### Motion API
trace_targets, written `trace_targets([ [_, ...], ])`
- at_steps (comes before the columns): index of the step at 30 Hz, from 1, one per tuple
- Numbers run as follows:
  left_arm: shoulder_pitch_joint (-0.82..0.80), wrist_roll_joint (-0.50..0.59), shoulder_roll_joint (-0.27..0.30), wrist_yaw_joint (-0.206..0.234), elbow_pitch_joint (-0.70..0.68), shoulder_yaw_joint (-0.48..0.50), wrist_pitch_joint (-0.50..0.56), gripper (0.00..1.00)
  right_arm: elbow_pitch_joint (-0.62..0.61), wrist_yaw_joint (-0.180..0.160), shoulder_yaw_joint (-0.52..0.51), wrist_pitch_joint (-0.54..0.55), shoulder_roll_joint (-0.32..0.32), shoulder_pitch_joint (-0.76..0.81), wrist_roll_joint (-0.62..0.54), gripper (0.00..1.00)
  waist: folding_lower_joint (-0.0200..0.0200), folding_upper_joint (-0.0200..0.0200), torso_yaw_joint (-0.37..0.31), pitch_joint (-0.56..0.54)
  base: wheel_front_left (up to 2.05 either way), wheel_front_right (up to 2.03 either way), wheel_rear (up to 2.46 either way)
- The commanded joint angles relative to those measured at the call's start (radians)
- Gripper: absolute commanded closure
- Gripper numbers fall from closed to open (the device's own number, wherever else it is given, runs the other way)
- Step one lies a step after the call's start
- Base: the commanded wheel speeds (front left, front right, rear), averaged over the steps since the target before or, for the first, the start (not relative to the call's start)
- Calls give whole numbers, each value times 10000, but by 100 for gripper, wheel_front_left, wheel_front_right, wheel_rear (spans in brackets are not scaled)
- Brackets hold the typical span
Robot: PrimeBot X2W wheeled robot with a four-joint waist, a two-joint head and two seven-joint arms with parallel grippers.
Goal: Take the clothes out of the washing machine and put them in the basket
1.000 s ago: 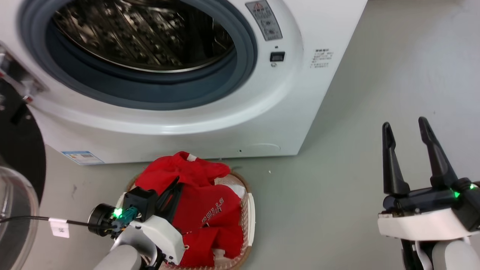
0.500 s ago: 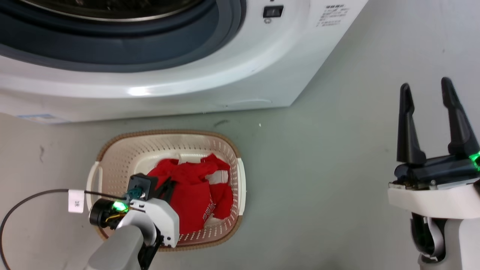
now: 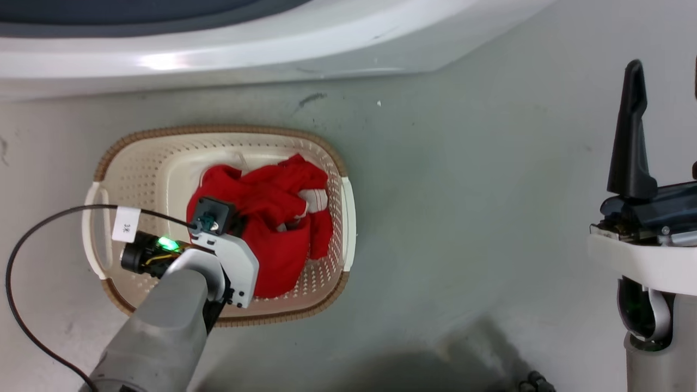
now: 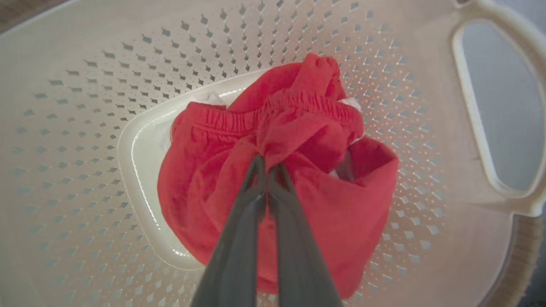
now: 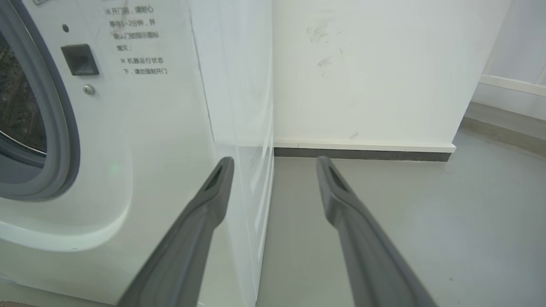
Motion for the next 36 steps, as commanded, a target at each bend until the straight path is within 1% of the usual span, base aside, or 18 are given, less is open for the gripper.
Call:
trace_targets([
  [1, -298, 79, -49, 8, 248, -71, -42, 100, -69, -7, -31, -23, 10, -181, -13, 0, -2, 0, -10, 621, 0, 0, 0],
  [6, -796, 100, -111, -36, 750, -171, 208, 100, -223, -7, -104, -23, 10, -348, 93, 0, -2, 0, -55, 1134, 0, 0, 0],
  [9, -997, 123, -147, 18, 888, -232, 328, 100, -263, -7, -113, -23, 10, -455, 107, 0, -2, 0, -57, 1333, 0, 0, 0],
  [12, -1103, 61, -168, 70, 979, -246, 506, 100, -263, -7, -66, -23, 10, -496, 100, 0, -2, 0, -64, 1410, 0, 0, 0],
  [16, -1132, 14, -194, 30, 1021, -309, 656, 100, -203, -7, 6, -23, 10, -553, 89, 0, -2, 0, -69, 1356, 0, 0, 0],
  [17, -1108, 45, -221, -5, 1028, -355, 658, 37, -175, -7, 5, -23, 10, -544, 85, 0, -2, 0, -50, 1301, 0, 0, 0],
  [18, -1091, 60, -231, -3, 1031, -368, 604, 0, -148, -7, 5, -23, 10, -529, 104, 0, -2, 0, -31, 1236, 0, 0, 0],
  [21, -894, 19, -214, -37, 1056, -389, 473, 0, -35, -7, 45, -23, 9, -435, 170, 0, -2, 0, -9, 954, 0, 0, 0],
  [24, -642, -105, -285, 88, 1058, -318, 225, 0, 124, -7, 114, -23, 10, -273, 186, 0, -2, 0, 35, 542, 0, 0, 0],
  [26, -442, -232, -369, 174, 1001, -171, 63, 0, 241, -7, 194, -23, 10, -137, 179, 0, -2, 0, 60, 207, 0, 0, 0],
  [29, -33, -601, -468, 136, 825, 230, -44, 0, 442, -7, 292, -23, 9, 89, 196, 0, -2, 0, 114, -342, 0, 0, 0],
  [32, 338, -773, -327, 277, 195, 636, -65, 0, 598, -7, 387, -23, 10, 342, 218, 0, -2, 0, 171, -890, 0, 0, 0],
  [36, 1163, -584, -181, 450, -853, 1108, -47, 0, 828, -7, 483, -23, 9, 716, 177, 0, -2, 0, 266, -1639, 0, 0, 0],
])
